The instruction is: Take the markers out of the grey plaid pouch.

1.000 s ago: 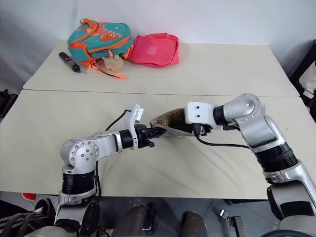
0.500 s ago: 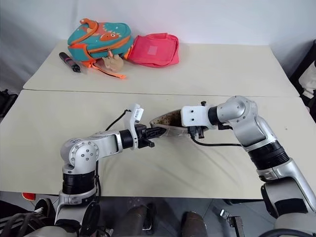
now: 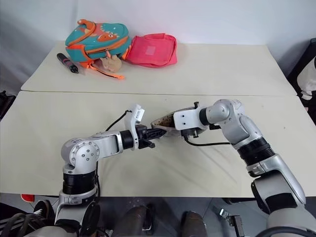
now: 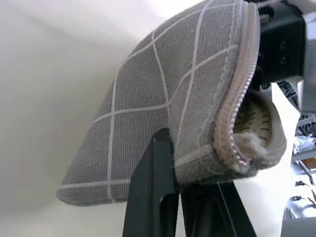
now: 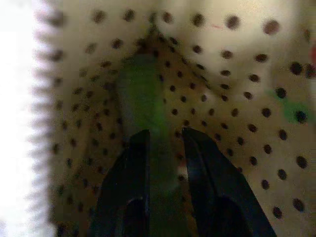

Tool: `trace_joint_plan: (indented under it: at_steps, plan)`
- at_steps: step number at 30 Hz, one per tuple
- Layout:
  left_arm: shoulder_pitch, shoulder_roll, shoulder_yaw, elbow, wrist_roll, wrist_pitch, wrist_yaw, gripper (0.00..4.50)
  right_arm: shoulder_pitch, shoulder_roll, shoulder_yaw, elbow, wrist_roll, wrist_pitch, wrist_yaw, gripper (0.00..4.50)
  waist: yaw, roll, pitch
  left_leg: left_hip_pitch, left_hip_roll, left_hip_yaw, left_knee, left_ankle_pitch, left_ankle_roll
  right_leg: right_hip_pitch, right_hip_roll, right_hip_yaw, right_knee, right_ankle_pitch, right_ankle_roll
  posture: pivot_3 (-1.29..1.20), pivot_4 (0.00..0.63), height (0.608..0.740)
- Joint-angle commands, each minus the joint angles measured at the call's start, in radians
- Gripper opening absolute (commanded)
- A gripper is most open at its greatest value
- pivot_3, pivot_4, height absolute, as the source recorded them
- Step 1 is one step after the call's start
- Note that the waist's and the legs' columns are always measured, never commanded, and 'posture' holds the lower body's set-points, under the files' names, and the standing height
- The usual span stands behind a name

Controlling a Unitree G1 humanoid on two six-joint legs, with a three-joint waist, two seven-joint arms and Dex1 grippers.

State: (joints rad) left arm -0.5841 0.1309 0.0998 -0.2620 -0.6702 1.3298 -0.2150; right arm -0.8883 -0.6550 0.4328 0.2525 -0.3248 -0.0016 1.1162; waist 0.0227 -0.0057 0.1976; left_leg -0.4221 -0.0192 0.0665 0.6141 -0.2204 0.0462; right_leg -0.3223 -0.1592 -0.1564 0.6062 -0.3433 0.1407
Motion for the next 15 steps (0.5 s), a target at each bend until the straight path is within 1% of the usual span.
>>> trace_joint_plan:
  at_steps: [1,5,9,13,15]
  plan:
    - [-0.002,0.004,0.008,-0.016,-0.013,-0.003,-0.013,0.0,0.001,-0.003,0.022,0.025,-0.044,-0.015,-0.002,1.06,0.0,0.0,0.0,0.0,0.0,0.0,0.0,0.0,0.0,0.0,0.0,0.0,0.0,0.0,0.0,0.0,0.15,0.74]
    - [-0.005,0.007,0.009,-0.014,-0.013,-0.003,-0.014,0.0,0.016,0.018,0.028,0.031,-0.043,0.025,0.016,1.06,-0.001,0.0,0.0,0.0,0.0,0.0,0.0,0.0,0.0,0.0,0.0,0.0,0.0,0.0,0.0,0.0,0.15,0.74]
    - [-0.004,0.004,0.008,-0.017,-0.014,-0.001,-0.011,0.0,0.007,0.031,0.029,0.047,-0.06,0.023,0.004,1.06,-0.002,-0.001,-0.001,0.001,0.0,0.0,0.0,0.0,0.0,0.001,0.001,0.0,0.0,0.0,0.0,0.0,0.15,0.74]
    - [-0.003,0.002,0.013,-0.02,-0.014,-0.002,-0.008,0.0,0.016,0.033,0.027,0.048,-0.056,0.028,0.024,1.06,-0.002,-0.002,-0.001,0.001,0.001,0.0,0.0,0.0,0.0,0.001,0.001,0.001,0.001,0.0,0.0,0.0,0.15,0.74]
    - [-0.003,0.002,0.013,-0.02,-0.013,-0.002,-0.007,0.0,0.015,0.036,0.027,0.054,-0.067,0.007,0.006,1.06,-0.002,-0.002,-0.001,0.001,0.001,0.0,0.0,0.0,-0.001,0.001,0.001,0.001,0.001,0.0,0.0,0.0,0.15,0.74]
